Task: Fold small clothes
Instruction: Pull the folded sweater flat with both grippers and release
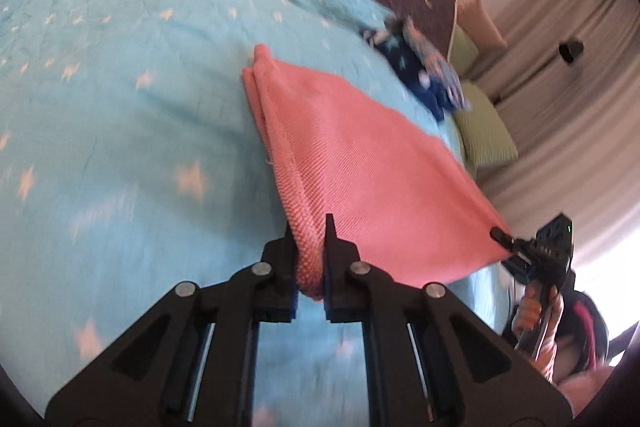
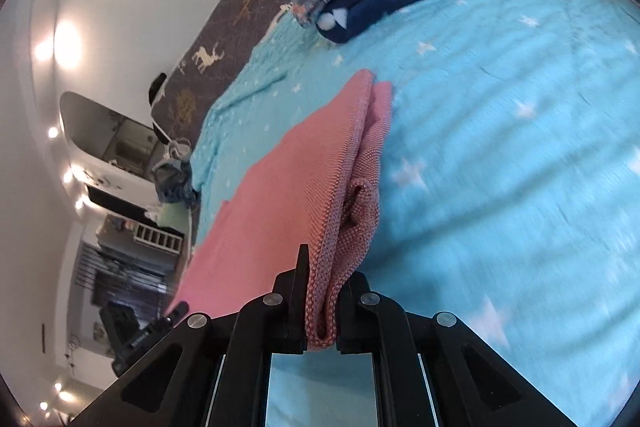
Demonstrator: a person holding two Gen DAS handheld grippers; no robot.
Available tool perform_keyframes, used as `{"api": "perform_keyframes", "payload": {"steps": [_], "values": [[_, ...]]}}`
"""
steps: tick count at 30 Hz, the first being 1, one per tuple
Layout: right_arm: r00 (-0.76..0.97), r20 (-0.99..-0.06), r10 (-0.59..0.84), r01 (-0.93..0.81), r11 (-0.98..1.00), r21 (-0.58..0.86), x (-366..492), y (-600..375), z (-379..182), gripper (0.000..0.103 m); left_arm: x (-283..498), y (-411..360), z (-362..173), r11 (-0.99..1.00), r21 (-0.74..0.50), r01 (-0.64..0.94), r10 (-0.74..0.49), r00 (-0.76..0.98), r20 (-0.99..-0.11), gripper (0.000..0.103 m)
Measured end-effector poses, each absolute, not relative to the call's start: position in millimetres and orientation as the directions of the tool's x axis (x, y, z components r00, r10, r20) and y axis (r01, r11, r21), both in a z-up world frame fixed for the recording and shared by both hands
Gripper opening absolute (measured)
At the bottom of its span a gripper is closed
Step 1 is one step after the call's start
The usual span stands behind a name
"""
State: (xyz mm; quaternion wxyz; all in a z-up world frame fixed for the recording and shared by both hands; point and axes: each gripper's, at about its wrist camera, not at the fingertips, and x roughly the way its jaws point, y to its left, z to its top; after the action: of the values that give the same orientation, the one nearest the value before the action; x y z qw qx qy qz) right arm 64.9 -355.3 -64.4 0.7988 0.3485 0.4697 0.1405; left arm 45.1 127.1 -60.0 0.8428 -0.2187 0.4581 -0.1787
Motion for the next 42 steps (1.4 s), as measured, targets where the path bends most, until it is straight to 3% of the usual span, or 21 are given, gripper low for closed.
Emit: {"api": "perform_keyframes", "payload": {"steps": [3,7,9,12,14,17,21,22,23,24,25,26,29,31,34,37,40,42], "values": [[0.467,-0.697,0.544,0.149,0.729,0.669,28,-362,-78,0.007,17,128,-73,0.854,-0.512,0.094,-0.493,0.464,-0.736,0.010],[0.382,-0.797,0.468,0.175,0.810,0.559,3,-363,-95,0.015,3,137,-84,0.909,-0.415,0.026,-0.382,0.445,-0.810,0.014],[0.400,-0.808,0.432,0.189,0.824,0.534,2,-368,-84,0.019,1,149,-71,0.925,-0.379,-0.013,-0.324,0.493,-0.808,0.014],[0.508,-0.824,0.250,0.176,0.907,0.383,5,-372,-49,0.026,1,146,-34,0.965,-0.263,0.006,-0.208,0.633,-0.745,0.014],[0.580,-0.789,0.203,0.130,0.933,0.335,17,-365,-27,0.026,12,133,-16,0.957,-0.282,0.071,-0.253,0.682,-0.686,0.014],[0.616,-0.732,0.293,0.005,0.927,0.376,44,-339,-16,0.026,46,98,-13,0.903,-0.378,0.204,-0.414,0.652,-0.636,0.014],[0.560,-0.733,0.385,-0.121,0.914,0.388,92,-287,-34,0.026,103,59,-60,0.896,-0.398,0.197,-0.438,0.543,-0.717,0.014],[0.535,-0.747,0.394,-0.124,0.912,0.392,100,-281,-43,0.026,114,61,-79,0.914,-0.379,0.149,-0.398,0.521,-0.755,0.012],[0.514,-0.767,0.384,-0.117,0.917,0.381,109,-278,-54,0.025,120,64,-93,0.920,-0.374,0.113,-0.378,0.507,-0.775,0.002],[0.497,-0.803,0.329,-0.083,0.939,0.333,116,-279,-68,0.023,121,77,-107,0.890,-0.445,0.097,-0.430,0.502,-0.750,0.003],[0.486,-0.834,0.263,-0.038,0.959,0.281,121,-285,-81,0.015,118,93,-113,0.832,-0.547,0.088,-0.509,0.513,-0.691,0.003],[0.483,-0.839,0.252,-0.015,0.960,0.279,119,-297,-92,0.000,116,104,-117,0.786,-0.615,0.060,-0.555,0.507,-0.660,0.003],[0.486,-0.773,0.408,0.040,0.873,0.486,116,-334,-98,0.000,108,117,-111,0.769,-0.637,0.048,-0.563,0.523,-0.640,0.003],[0.498,-0.766,0.406,0.069,0.862,0.502,114,-345,-88,0.002,103,106,-95,0.826,-0.559,0.073,-0.504,0.540,-0.674,0.003],[0.552,-0.758,0.347,0.015,0.905,0.425,116,-336,-59,0.008,100,82,-59,0.887,-0.425,0.181,-0.442,0.601,-0.666,0.013],[0.560,-0.753,0.347,-0.046,0.920,0.390,131,-319,-49,0.010,114,54,-38,0.896,-0.357,0.265,-0.441,0.630,-0.639,0.036],[0.534,-0.793,0.291,-0.033,0.945,0.325,160,-301,-62,0.010,151,40,-53,0.934,-0.263,0.242,-0.358,0.630,-0.689,0.037],[0.522,-0.841,0.141,0.034,0.982,0.186,178,-298,-79,0.010,172,50,-83,0.958,-0.230,0.174,-0.288,0.598,-0.748,0.037]]}}
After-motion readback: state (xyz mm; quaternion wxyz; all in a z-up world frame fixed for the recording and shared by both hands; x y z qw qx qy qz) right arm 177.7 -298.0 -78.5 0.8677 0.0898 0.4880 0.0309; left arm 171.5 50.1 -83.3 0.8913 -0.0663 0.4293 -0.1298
